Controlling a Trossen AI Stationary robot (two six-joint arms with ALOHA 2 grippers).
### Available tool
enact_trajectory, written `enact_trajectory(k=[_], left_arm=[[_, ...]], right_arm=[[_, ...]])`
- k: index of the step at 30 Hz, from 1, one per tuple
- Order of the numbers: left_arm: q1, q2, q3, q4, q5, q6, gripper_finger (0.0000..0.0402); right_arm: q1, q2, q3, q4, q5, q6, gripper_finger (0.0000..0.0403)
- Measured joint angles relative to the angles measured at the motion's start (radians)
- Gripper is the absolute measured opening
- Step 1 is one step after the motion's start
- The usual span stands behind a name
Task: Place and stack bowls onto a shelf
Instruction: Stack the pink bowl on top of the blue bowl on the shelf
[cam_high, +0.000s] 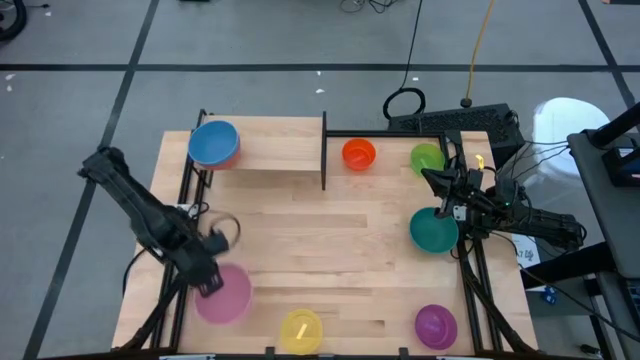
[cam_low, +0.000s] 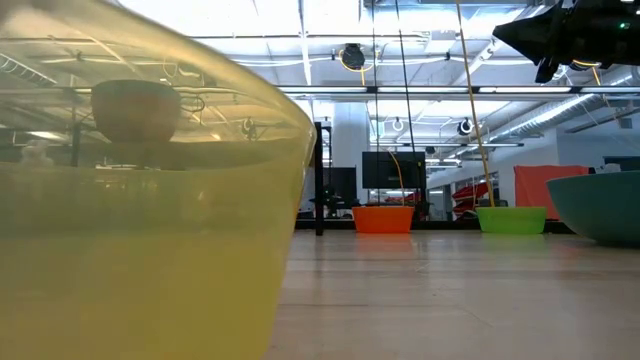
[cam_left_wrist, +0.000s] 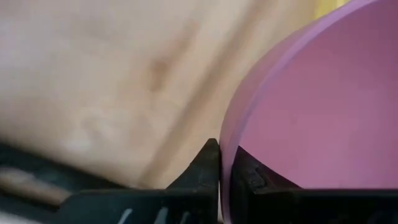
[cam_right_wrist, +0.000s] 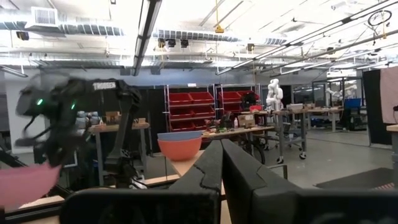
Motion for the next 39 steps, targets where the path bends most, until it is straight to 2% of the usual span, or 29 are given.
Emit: enact_trajectory(k=[5, 10, 14, 18, 31, 39], left_arm=[[0.111, -0.013, 0.266, -0.37, -0.116, -0.092, 0.0005], [0.265, -0.046, 0.427, -0.364, -0.298, -0.038, 0.0005], [0.411, -0.05, 0.504, -0.36, -0.412, 0.041, 0.0005], [0.57, -0.05, 0.533, -0.359, -0.455, 0.158, 0.0005], [1.07, -0.059, 0.533, -0.36, -0.456, 0.503, 0.0005], [1.295, -0.1, 0.533, -0.36, -0.456, 0.628, 0.0005]], right_arm=[[0.0, 0.0, 0.0, 0.0, 0.0, 0.0, 0.0], [0.0, -0.001, 0.0, -0.004, 0.0, -0.005, 0.0], [0.0, 0.0, 0.0, -0.019, 0.0, -0.007, 0.0], [0.0, 0.0, 0.0, -0.02, 0.0, -0.007, 0.0], [0.0, 0.0, 0.0, -0.019, 0.002, -0.012, 0.0], [0.0, 0.0, 0.0, -0.019, 0.003, -0.012, 0.0]])
